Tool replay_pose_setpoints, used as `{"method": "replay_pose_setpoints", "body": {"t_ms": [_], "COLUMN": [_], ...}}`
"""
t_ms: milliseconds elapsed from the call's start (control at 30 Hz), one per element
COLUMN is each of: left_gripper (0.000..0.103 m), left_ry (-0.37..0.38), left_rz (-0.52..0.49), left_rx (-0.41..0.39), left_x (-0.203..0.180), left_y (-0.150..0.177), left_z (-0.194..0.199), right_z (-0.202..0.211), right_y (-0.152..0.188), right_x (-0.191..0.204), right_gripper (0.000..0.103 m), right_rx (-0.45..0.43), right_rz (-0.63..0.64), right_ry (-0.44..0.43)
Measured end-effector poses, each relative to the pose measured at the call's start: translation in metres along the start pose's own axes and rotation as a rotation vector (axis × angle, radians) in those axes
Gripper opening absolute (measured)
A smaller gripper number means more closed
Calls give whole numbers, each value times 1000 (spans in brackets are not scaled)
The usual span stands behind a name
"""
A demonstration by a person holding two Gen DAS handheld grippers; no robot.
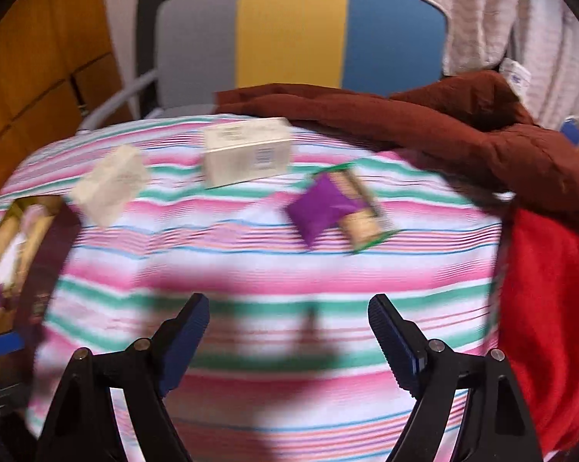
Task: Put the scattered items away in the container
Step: 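Move both open tools from the tray to the items beside the jacket, then grasp the green-edged cracker packet with the right tool while the left tool grasps the purple packet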
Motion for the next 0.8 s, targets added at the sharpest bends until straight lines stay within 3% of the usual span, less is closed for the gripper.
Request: {"method": "replay_pose_setpoints", "body": {"t_ms": [167, 367, 567, 667, 800], "left_gripper": [67, 67, 67, 67, 67], "left_ry": [-2, -10, -11, -11, 6], "left_rz": [-26, -67, -66, -68, -66], "left_rx": [30, 51, 68, 73, 86], "left_x": [-11, -22, -27, -31, -38], "left_y": [0, -2, -7, -10, -16], "left_z": [-15, -27, -41, -48, -61], "right_z": [-27, -63, -93, -104, -106], "right_y": [-14, -31, -47, -48, -48], "right_x": [-52, -69, -63, -68, -82], "right_gripper": [81, 77, 78, 78, 63], "right_rx": [20, 11, -1, -1, 14], "right_rz": [-18, 28, 109, 57, -66], "right_ry": [99, 110, 72, 23, -62]}}
Point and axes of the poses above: each gripper's, at about its wrist camera, not at the fingertips, and z roughly against the way its jaws point, x to its left, y to its underside, the point moved 6 cm from there along -z, roughly the way its jaws point, and after that the axes turned 5 degrees about -y, right-handed, at the moved point
